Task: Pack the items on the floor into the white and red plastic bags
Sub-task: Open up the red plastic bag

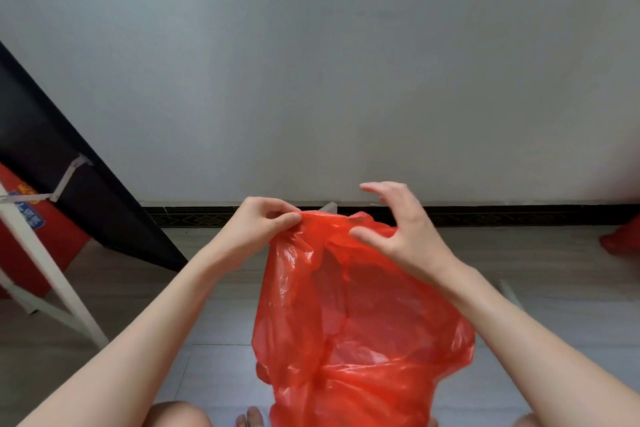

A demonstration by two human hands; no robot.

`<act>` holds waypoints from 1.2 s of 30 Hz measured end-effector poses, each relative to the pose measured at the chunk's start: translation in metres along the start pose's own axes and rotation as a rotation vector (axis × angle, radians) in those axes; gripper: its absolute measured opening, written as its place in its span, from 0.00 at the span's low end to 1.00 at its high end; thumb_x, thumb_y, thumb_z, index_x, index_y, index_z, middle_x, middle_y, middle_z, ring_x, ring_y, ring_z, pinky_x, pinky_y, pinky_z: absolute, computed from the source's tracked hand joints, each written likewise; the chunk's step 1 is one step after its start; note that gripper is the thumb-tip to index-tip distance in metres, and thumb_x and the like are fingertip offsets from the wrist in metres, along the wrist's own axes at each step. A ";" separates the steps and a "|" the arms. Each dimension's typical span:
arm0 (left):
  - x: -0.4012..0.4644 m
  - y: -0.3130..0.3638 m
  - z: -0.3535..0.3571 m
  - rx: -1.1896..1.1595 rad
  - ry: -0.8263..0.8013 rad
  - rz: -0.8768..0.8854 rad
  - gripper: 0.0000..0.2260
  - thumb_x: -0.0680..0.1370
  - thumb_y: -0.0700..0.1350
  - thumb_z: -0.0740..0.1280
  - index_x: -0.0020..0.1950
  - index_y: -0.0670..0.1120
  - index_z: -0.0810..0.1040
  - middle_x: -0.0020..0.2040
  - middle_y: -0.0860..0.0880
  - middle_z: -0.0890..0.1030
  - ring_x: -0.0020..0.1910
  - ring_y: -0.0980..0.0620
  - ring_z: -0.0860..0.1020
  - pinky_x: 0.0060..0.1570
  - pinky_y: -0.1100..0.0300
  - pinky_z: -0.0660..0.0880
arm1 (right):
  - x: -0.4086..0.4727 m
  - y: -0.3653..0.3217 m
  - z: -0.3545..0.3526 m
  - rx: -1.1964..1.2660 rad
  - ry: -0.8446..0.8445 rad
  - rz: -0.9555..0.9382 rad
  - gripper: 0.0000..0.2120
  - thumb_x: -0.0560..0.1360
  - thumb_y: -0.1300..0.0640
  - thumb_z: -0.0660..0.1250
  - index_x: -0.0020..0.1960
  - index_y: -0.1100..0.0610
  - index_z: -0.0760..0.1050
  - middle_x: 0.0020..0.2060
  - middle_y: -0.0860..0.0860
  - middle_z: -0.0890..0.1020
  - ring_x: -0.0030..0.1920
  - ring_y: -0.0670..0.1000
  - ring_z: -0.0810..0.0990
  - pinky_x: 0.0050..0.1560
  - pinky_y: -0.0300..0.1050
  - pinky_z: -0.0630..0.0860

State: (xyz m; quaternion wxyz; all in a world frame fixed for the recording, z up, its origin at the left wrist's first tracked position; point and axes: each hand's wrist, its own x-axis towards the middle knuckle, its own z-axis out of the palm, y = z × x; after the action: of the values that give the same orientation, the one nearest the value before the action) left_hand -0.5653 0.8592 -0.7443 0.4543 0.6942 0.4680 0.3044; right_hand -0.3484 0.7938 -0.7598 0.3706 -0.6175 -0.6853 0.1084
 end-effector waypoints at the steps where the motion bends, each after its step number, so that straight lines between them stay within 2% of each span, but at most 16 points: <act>1: 0.000 0.001 0.002 -0.019 0.000 0.002 0.06 0.76 0.39 0.66 0.42 0.46 0.82 0.35 0.49 0.83 0.37 0.52 0.82 0.48 0.54 0.76 | 0.000 -0.006 0.007 -0.081 -0.048 -0.064 0.29 0.65 0.37 0.64 0.63 0.48 0.71 0.59 0.49 0.73 0.59 0.49 0.72 0.60 0.47 0.68; 3: 0.000 0.004 0.006 -0.023 0.002 0.015 0.08 0.77 0.39 0.65 0.42 0.47 0.81 0.35 0.51 0.82 0.35 0.54 0.80 0.46 0.57 0.76 | 0.002 -0.012 0.021 -0.142 -0.078 -0.120 0.22 0.67 0.42 0.60 0.57 0.50 0.76 0.53 0.49 0.78 0.54 0.52 0.76 0.54 0.49 0.72; 4: 0.001 0.006 0.007 -0.013 -0.003 0.018 0.09 0.77 0.39 0.64 0.42 0.48 0.81 0.35 0.52 0.82 0.35 0.55 0.79 0.44 0.58 0.75 | 0.004 -0.016 0.025 -0.092 -0.070 -0.091 0.17 0.69 0.47 0.60 0.53 0.52 0.78 0.48 0.50 0.81 0.50 0.53 0.79 0.51 0.48 0.73; 7: 0.001 0.005 0.007 -0.011 -0.034 -0.009 0.08 0.78 0.41 0.63 0.43 0.49 0.79 0.35 0.52 0.80 0.33 0.57 0.77 0.41 0.60 0.74 | 0.011 -0.020 0.028 0.118 -0.074 0.078 0.08 0.73 0.60 0.64 0.47 0.56 0.82 0.36 0.48 0.81 0.40 0.49 0.79 0.42 0.37 0.71; 9: -0.001 0.002 0.004 -0.037 -0.056 -0.031 0.05 0.77 0.42 0.65 0.43 0.48 0.79 0.33 0.51 0.80 0.30 0.58 0.76 0.38 0.60 0.74 | 0.016 -0.019 0.022 0.159 -0.091 0.139 0.08 0.73 0.63 0.64 0.47 0.57 0.82 0.36 0.46 0.80 0.39 0.44 0.77 0.39 0.30 0.68; 10: 0.000 -0.001 0.001 -0.020 -0.049 -0.031 0.04 0.76 0.43 0.66 0.43 0.48 0.79 0.34 0.51 0.80 0.30 0.59 0.76 0.38 0.61 0.73 | 0.017 -0.019 0.020 0.182 -0.107 0.147 0.08 0.73 0.63 0.64 0.48 0.56 0.81 0.38 0.46 0.81 0.40 0.44 0.77 0.40 0.30 0.69; 13: 0.004 -0.008 -0.004 0.301 0.124 0.049 0.04 0.74 0.48 0.68 0.46 0.50 0.79 0.39 0.50 0.82 0.35 0.57 0.78 0.42 0.60 0.74 | 0.019 -0.020 0.019 0.256 -0.152 0.147 0.08 0.73 0.61 0.65 0.46 0.50 0.78 0.41 0.46 0.81 0.40 0.47 0.78 0.45 0.38 0.71; 16: -0.004 -0.003 0.007 0.412 0.335 0.261 0.14 0.73 0.57 0.67 0.53 0.51 0.75 0.49 0.52 0.78 0.44 0.54 0.78 0.48 0.53 0.76 | 0.019 -0.015 0.018 0.247 -0.071 0.213 0.06 0.74 0.60 0.65 0.45 0.55 0.81 0.39 0.48 0.81 0.43 0.46 0.78 0.48 0.41 0.71; 19: -0.017 0.009 0.036 0.711 0.241 0.386 0.28 0.69 0.64 0.65 0.63 0.51 0.68 0.59 0.51 0.72 0.56 0.51 0.74 0.49 0.53 0.74 | 0.021 -0.013 0.010 0.410 -0.029 0.368 0.06 0.74 0.61 0.65 0.44 0.59 0.81 0.36 0.51 0.81 0.38 0.46 0.77 0.41 0.38 0.73; 21: -0.019 0.013 0.047 0.852 0.165 0.389 0.24 0.72 0.56 0.65 0.66 0.52 0.65 0.62 0.51 0.69 0.58 0.49 0.72 0.47 0.51 0.74 | 0.021 -0.012 0.006 0.605 -0.072 0.496 0.05 0.74 0.61 0.66 0.42 0.58 0.80 0.32 0.52 0.80 0.31 0.46 0.77 0.33 0.36 0.73; 23: -0.013 0.008 0.038 0.863 0.156 0.461 0.19 0.75 0.43 0.59 0.66 0.53 0.68 0.59 0.51 0.73 0.57 0.48 0.74 0.45 0.50 0.75 | 0.020 -0.007 -0.001 0.658 -0.091 0.546 0.05 0.73 0.61 0.67 0.40 0.56 0.80 0.28 0.49 0.81 0.27 0.43 0.77 0.29 0.33 0.74; 25: -0.005 -0.002 0.018 0.846 0.197 0.547 0.21 0.71 0.39 0.56 0.61 0.52 0.74 0.53 0.50 0.79 0.53 0.46 0.77 0.43 0.50 0.77 | 0.018 0.006 -0.009 0.593 -0.070 0.529 0.04 0.73 0.60 0.68 0.41 0.56 0.81 0.27 0.45 0.81 0.26 0.40 0.77 0.29 0.30 0.73; 27: 0.003 -0.013 0.000 0.851 0.206 0.561 0.21 0.68 0.39 0.55 0.56 0.50 0.79 0.49 0.50 0.82 0.50 0.45 0.79 0.43 0.50 0.77 | 0.012 0.020 -0.012 0.448 -0.079 0.493 0.04 0.73 0.56 0.68 0.43 0.55 0.82 0.30 0.45 0.81 0.28 0.39 0.76 0.33 0.31 0.73; 31: 0.013 -0.026 -0.007 0.969 0.098 0.536 0.19 0.69 0.40 0.56 0.54 0.51 0.80 0.47 0.52 0.83 0.47 0.45 0.78 0.37 0.52 0.76 | 0.002 0.035 0.001 0.137 -0.174 0.415 0.09 0.75 0.52 0.65 0.44 0.54 0.82 0.37 0.49 0.83 0.41 0.46 0.78 0.46 0.43 0.72; 34: 0.025 -0.029 -0.011 1.037 0.040 0.500 0.18 0.73 0.38 0.58 0.57 0.53 0.78 0.50 0.53 0.81 0.52 0.47 0.76 0.39 0.52 0.75 | 0.000 0.036 0.013 0.093 -0.171 0.380 0.11 0.73 0.43 0.64 0.46 0.50 0.77 0.42 0.48 0.81 0.46 0.49 0.78 0.48 0.45 0.71; 36: 0.031 -0.033 -0.019 1.080 -0.016 0.427 0.18 0.75 0.37 0.60 0.59 0.54 0.77 0.53 0.53 0.79 0.55 0.49 0.74 0.43 0.52 0.75 | 0.001 0.037 0.022 -0.121 -0.295 0.275 0.21 0.69 0.38 0.66 0.55 0.50 0.70 0.50 0.48 0.78 0.50 0.51 0.77 0.50 0.47 0.72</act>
State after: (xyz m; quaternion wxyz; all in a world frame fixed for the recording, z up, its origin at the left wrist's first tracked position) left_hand -0.5817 0.8997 -0.7675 -0.0324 0.9089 0.4031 0.1022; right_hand -0.3345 0.8097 -0.7976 0.2101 -0.7039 -0.6465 0.2057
